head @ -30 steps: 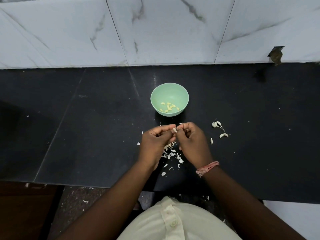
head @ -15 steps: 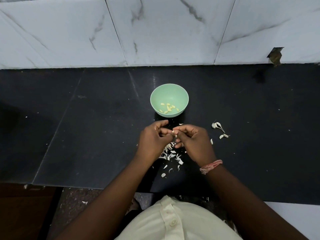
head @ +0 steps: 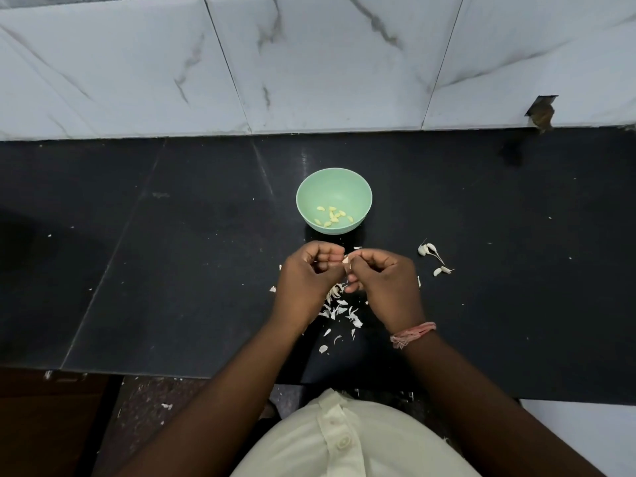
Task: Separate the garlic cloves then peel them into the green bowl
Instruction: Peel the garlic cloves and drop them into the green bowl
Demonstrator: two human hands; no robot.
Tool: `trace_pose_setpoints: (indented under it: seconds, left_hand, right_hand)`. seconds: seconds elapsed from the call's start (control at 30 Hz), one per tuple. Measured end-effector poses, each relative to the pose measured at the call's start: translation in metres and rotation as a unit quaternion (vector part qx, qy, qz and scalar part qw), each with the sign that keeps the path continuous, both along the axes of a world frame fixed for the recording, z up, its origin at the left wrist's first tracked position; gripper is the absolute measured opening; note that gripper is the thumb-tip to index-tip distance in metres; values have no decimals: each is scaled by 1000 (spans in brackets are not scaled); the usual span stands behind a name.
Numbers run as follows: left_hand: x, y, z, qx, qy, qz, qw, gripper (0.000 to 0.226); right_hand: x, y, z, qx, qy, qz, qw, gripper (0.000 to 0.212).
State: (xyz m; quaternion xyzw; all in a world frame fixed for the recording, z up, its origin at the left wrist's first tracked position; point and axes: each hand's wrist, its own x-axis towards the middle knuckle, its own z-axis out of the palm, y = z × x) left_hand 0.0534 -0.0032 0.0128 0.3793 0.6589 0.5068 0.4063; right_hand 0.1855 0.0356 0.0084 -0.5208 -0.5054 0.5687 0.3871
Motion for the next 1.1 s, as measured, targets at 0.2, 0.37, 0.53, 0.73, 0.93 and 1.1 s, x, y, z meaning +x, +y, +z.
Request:
trace_pose_setpoints:
  seconds: [0.2,0.37,0.53,0.73,0.93,1.1]
  left_hand:
    - [4,-8,1,69,44,9,997,15]
    - [4,-12,3,90,4,6,996,20]
    - [-11,-7,6,57,-41,-41,997,18]
    - [-17,-4,9,37,-89,-63,993,16]
    - [-20,-3,6,27,-135,-67,988,15]
    - [-12,-7,4,45,-178,-43,982,20]
  right_hand:
    - [-2,-1,5,-29,50,-19,998,18]
    - [-2,1,7,-47,105,-3,993,21]
    - [4,4,12,-69,154,30,985,16]
    - [5,4,7,-112,178,49,976,15]
    - [4,2,8,-153,212,53,964,15]
    - [-2,2,7,-108,168,23,980,14]
